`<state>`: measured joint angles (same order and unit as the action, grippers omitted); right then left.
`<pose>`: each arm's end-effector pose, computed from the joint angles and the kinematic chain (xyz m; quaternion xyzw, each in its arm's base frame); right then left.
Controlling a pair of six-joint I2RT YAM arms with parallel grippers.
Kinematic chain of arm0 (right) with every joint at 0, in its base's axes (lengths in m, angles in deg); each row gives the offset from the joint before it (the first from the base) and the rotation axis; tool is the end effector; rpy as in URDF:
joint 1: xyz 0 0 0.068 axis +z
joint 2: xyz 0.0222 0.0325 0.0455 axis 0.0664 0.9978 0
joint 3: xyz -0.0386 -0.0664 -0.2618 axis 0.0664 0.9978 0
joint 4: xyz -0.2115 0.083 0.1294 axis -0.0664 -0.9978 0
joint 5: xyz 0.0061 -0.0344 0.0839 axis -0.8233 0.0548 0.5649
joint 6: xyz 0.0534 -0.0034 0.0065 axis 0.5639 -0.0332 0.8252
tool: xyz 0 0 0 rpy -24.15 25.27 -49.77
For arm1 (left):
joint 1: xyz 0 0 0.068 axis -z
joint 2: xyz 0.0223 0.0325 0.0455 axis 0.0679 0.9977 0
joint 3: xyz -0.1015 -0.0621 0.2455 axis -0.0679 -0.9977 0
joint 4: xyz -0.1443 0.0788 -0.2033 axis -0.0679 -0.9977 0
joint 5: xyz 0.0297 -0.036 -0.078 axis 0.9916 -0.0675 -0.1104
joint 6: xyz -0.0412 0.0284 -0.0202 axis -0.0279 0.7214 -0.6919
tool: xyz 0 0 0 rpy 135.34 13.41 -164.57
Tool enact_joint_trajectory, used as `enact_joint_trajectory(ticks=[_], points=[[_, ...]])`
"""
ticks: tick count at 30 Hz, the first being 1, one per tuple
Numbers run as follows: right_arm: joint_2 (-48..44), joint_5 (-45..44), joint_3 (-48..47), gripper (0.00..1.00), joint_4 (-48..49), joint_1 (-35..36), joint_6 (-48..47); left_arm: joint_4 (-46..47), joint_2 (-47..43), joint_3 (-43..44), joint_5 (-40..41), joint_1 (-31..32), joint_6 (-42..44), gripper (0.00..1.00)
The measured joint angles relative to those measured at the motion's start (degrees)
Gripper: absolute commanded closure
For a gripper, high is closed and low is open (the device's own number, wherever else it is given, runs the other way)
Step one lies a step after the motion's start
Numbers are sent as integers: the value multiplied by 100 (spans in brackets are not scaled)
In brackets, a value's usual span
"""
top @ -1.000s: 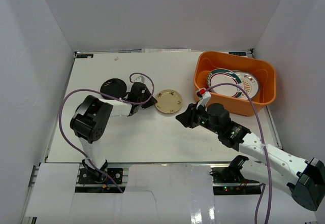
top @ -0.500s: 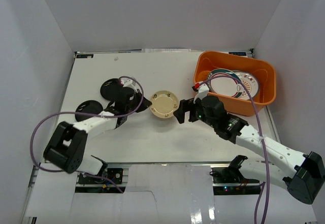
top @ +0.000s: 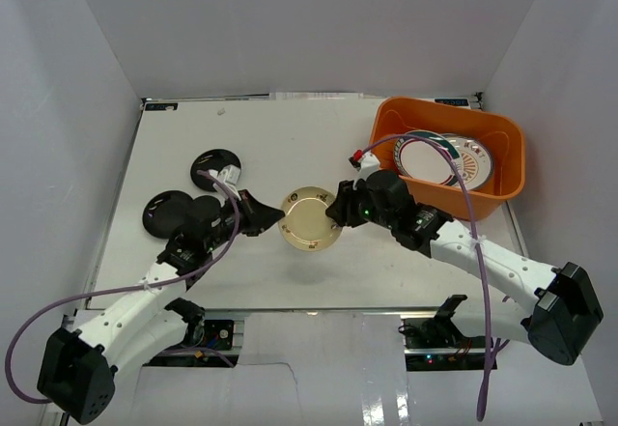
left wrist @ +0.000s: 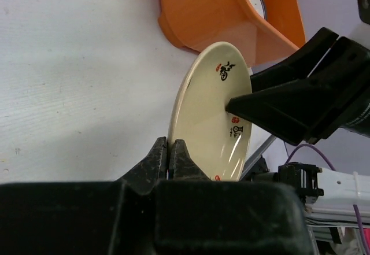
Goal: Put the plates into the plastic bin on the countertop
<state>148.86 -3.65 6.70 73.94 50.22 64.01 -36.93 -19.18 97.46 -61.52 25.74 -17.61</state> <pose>0.1828 0.1889 0.2790 -0.1533 0.8339 0.2827 0.4486 0.1692 -0.1073 0.2401 -0.0267 0.7982 -0.4461 0.4040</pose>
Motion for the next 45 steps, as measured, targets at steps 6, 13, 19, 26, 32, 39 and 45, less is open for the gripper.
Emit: enact_joint_trajectory(ticks=[6, 13, 19, 26, 32, 39, 45], points=[[-160, 463, -114, 92, 413, -68, 420, -973, -358, 313, 129, -48, 426, 24], [-533, 354, -216, 92, 310, -1624, 378, -2356, -1152, 1875, 758, 2, 1668, 2], [-503, -133, -424, 92, 420, -4124, 358, -2754, -2675, 1633, 1493, 2, 2159, 2], [483, -293, -483, 92, 387, -5182, 356, -3230, -2922, 960, 1808, 2, 2238, 2], [831, -562, -468, 59, 273, -5254, 382, -3217, -2916, 960, 1823, 2, 2326, 2], [564, -1012, -470, 34, 192, -5268, 343, -3217, -2940, 960, 1823, 2, 2354, 2], [-127, -857, -481, 30, 59, -5228, 334, -3224, -3005, 960, 1888, 2, 2367, 2]])
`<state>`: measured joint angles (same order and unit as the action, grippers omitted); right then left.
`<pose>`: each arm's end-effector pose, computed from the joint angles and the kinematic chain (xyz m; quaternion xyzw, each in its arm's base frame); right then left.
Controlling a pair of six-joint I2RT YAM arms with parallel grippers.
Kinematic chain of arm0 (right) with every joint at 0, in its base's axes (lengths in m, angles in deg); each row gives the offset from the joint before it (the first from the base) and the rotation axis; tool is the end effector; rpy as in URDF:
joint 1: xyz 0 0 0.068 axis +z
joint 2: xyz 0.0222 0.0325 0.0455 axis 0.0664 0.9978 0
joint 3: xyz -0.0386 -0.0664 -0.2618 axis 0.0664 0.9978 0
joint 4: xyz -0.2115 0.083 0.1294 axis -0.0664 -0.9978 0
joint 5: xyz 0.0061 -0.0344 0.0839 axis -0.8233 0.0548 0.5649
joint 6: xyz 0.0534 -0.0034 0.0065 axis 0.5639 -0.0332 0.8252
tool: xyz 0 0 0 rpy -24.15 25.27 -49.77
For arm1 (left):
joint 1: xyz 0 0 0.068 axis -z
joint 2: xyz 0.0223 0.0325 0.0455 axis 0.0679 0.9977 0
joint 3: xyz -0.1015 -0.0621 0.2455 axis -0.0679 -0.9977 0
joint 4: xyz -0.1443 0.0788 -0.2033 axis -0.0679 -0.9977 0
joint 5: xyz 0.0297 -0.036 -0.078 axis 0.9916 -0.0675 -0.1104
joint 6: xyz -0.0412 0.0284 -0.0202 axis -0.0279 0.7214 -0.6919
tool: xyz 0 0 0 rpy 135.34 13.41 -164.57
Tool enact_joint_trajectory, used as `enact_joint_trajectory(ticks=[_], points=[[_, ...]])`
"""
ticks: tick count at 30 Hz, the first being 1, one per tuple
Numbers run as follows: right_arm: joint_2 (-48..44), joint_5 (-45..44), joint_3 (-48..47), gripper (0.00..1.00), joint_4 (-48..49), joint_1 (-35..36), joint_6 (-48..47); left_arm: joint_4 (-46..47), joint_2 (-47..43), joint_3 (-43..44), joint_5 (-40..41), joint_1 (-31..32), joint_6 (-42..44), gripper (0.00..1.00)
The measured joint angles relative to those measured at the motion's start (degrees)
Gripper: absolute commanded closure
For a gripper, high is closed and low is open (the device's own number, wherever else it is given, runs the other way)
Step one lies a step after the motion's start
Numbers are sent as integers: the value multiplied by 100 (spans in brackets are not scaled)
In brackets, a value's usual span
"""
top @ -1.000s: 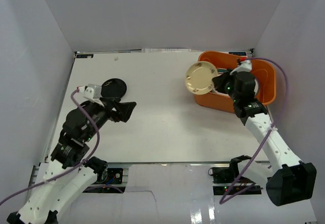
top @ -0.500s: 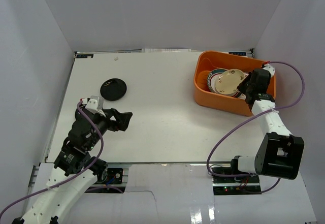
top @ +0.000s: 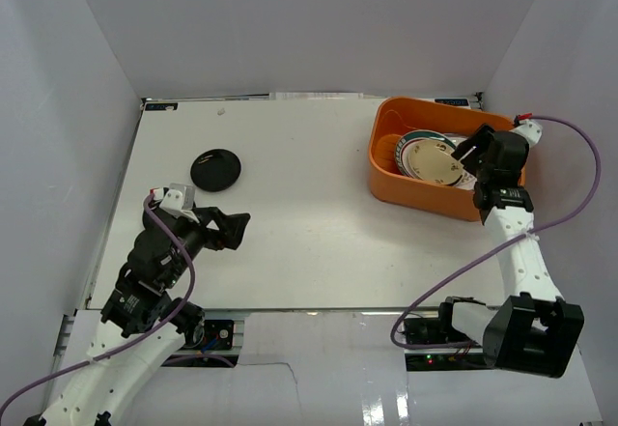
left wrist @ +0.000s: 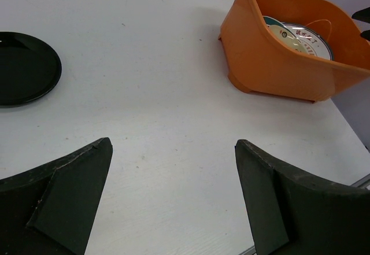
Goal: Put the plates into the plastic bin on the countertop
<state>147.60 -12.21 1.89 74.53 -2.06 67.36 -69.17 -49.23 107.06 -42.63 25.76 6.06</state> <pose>0.2613 -0.0343 0.3152 0.2861 0.7617 0.0209 0.5809 0.0856 -0.0464 0.3088 0.0360 0.7607 -0.2600 0.5936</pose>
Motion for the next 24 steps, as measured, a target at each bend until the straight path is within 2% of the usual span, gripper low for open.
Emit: enact_joint_trajectory(ticks=[2, 4, 9, 11, 15, 19, 24], points=[[-256, 140, -2, 29, 20, 136, 22, 0, -42, 0, 83, 0, 0, 2], [-411, 175, -20, 29, 63, 678, 63, 4, -81, 2, 221, 0, -7, 2], [83, 295, -260, 29, 411, 3014, 149, 11, -175, 20, 675, 0, -61, 2], [752, 258, -579, 30, 605, 3886, 177, 15, -234, 63, 872, 0, -66, 2], [2393, 280, -1530, 33, 1029, 4983, 299, 162, -361, 223, 1237, 0, -59, 2], [4076, 328, -2723, 38, 1305, 5512, 575, 439, -402, 240, 1377, -2, -48, 2], [5792, 367, -3941, 41, 1561, 5713, 1108, 487, -326, 103, 1377, -20, -42, 2]])
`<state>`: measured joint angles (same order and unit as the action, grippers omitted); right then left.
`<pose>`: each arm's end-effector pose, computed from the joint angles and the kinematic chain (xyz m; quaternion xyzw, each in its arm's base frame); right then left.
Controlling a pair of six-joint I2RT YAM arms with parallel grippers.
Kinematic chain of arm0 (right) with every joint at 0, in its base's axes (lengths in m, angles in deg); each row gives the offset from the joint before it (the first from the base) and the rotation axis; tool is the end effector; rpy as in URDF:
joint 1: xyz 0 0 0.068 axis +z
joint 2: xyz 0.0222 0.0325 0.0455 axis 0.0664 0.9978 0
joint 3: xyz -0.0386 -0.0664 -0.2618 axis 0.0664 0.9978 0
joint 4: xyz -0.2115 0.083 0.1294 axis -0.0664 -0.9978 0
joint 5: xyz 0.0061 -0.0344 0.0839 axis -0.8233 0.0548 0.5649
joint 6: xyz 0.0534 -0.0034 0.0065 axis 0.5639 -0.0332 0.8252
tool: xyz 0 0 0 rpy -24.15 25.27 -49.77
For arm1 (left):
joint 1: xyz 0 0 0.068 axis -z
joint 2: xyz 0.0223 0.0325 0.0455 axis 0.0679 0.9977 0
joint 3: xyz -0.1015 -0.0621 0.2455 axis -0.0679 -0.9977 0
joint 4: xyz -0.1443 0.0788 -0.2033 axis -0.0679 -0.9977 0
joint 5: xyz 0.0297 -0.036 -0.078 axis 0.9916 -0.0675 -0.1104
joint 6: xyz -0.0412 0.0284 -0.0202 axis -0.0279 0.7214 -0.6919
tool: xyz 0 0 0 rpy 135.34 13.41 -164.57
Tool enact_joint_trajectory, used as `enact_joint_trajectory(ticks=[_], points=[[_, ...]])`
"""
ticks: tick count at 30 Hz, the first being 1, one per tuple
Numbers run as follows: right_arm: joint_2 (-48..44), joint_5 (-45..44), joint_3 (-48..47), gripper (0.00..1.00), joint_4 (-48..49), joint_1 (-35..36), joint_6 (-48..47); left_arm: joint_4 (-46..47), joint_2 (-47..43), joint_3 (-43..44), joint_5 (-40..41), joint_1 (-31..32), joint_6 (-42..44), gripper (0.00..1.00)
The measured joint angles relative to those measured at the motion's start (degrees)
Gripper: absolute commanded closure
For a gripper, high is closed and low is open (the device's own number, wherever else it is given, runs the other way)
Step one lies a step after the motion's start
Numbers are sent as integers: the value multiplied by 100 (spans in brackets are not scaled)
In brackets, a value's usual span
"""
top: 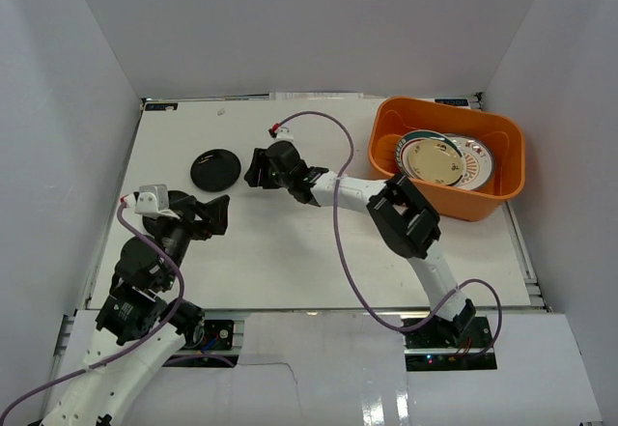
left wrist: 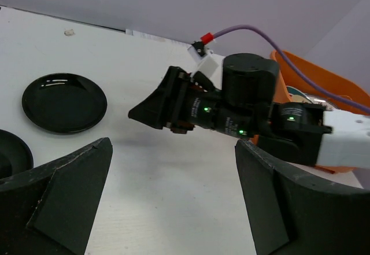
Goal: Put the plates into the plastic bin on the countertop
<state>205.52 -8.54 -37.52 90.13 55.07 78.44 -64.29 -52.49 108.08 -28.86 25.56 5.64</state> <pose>0.3190 0.3894 0.2122 -0.0564 0.8272 0.3474 0.4381 0.0771 -0.0316 0.3279 -0.0583 0.7051 -0.2085 0.6753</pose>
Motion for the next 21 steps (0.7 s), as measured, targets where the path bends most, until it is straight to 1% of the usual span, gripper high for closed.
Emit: enact_joint_trajectory(ticks=[6, 11, 14, 18, 21], points=[[1377, 153, -896, 43, 155, -22, 743, 4, 133, -46, -96, -2, 7, 2], [1958, 341, -1687, 46, 326, -44, 1202, 11, 138, -48, -179, -2, 42, 2], [2286, 415, -1987, 51, 551, -57, 1567, 24, 153, -50, -225, -2, 52, 2], [2500, 439, -2081, 59, 859, -92, 2131, 55, 188, -50, -251, -2, 87, 2], [2688, 433, -2197, 75, 1043, -105, 2472, 87, 223, -50, -254, -2, 103, 2]])
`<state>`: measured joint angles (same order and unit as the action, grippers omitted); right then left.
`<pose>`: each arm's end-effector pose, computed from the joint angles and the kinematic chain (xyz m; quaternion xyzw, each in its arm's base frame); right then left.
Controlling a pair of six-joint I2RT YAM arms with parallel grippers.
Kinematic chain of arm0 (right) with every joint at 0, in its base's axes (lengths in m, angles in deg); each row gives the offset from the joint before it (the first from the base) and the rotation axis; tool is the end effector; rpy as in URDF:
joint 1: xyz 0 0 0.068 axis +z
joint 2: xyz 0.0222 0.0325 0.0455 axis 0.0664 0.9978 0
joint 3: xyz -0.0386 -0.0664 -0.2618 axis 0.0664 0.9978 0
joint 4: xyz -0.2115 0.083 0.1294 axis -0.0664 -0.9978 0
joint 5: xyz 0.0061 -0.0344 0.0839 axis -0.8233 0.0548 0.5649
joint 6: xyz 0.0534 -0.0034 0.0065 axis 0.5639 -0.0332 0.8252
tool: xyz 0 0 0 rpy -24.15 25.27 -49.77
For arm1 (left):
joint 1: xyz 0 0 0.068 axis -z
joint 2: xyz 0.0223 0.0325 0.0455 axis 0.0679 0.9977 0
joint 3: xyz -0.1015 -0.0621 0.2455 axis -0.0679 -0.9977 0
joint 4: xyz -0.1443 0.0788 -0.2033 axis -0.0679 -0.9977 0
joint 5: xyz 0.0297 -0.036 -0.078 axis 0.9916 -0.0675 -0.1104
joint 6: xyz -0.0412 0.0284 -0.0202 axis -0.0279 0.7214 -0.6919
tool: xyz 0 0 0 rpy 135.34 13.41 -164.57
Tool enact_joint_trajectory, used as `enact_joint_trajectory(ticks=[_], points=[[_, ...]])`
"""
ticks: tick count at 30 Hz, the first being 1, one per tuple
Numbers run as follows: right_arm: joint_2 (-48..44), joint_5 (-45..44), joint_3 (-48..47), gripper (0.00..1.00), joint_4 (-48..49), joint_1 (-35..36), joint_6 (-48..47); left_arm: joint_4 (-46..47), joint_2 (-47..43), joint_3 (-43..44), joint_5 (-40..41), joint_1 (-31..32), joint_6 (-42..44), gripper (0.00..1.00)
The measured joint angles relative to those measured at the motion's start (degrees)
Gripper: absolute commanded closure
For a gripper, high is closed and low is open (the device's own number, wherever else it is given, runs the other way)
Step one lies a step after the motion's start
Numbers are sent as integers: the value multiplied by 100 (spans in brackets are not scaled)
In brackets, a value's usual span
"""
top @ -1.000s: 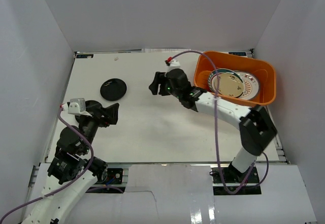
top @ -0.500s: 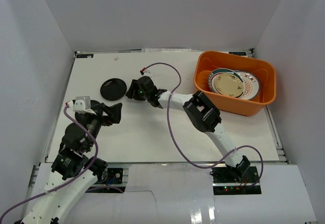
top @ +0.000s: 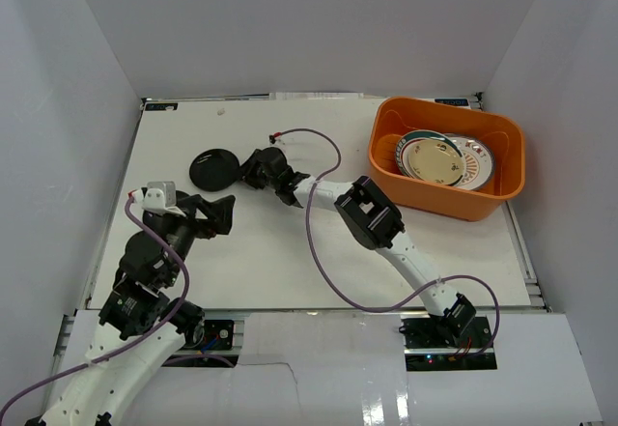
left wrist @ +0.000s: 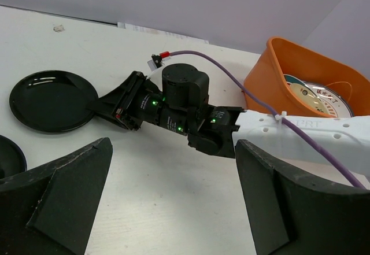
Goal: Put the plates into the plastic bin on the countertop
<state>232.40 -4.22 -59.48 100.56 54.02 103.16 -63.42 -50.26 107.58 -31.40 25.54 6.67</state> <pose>0.3756 0.4471 0.1129 0.1072 0.7951 0.4813 0.3530 0.0850 -0.0378 0.3241 -0.0341 0.7177 -0.2111 0.6627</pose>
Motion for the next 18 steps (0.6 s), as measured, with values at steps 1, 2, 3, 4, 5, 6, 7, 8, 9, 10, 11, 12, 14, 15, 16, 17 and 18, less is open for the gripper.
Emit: enact_joint_trajectory(ticks=[1, 2, 3, 4, 5, 6, 7, 8, 9, 10, 11, 12, 14, 15, 16, 17, 18], points=[[42, -13, -15, 83, 35, -2, 87, 15, 15, 0, 0, 0, 4, 2], [61, -11, -15, 85, 70, -7, 168, 26, 31, 0, 2, 0, 7, 2], [66, -15, 0, 87, 66, -11, 232, 42, 44, 0, 0, 0, 9, 2], [66, -15, 50, 90, 101, -11, 278, 48, 55, 0, 2, 0, 11, 2], [42, -7, 170, 92, 256, -13, 308, 50, 66, 0, 0, 0, 15, 2], [-28, -11, 330, 92, 387, -13, 315, 48, 76, 0, 0, 0, 22, 2], [-155, -31, 560, 92, 474, -7, 291, 48, 90, 0, 0, 0, 31, 2], [-348, -48, 870, 92, 527, 7, 249, 50, 105, 0, -4, 0, 35, 2], [-573, -83, 1163, 92, 522, 22, 131, 50, 116, 0, -9, 0, 44, 2], [-769, -131, 1414, 92, 476, 48, 33, 48, 129, 0, -9, 0, 50, 2], [-1056, -208, 1762, 92, 474, 87, -105, 46, 131, -2, -7, 0, 52, 2], [-1327, -267, 2057, 92, 472, 127, -243, 46, 131, -2, -4, 0, 52, 2], [-2011, -407, 2702, 92, 468, 205, -535, 44, 118, -2, 13, 0, 57, 2], [-2448, -503, 3093, 92, 490, 243, -717, 42, 109, 0, 17, 0, 59, 2], [-2874, -570, 3418, 92, 474, 273, -879, 44, 92, -2, 31, 0, 63, 2], [-3381, -660, 3748, 92, 487, 289, -1088, 39, 70, -2, 33, -2, 66, 2], [-3882, -734, 4083, 92, 511, 269, -1270, 44, 48, 0, 33, -4, 66, 2]])
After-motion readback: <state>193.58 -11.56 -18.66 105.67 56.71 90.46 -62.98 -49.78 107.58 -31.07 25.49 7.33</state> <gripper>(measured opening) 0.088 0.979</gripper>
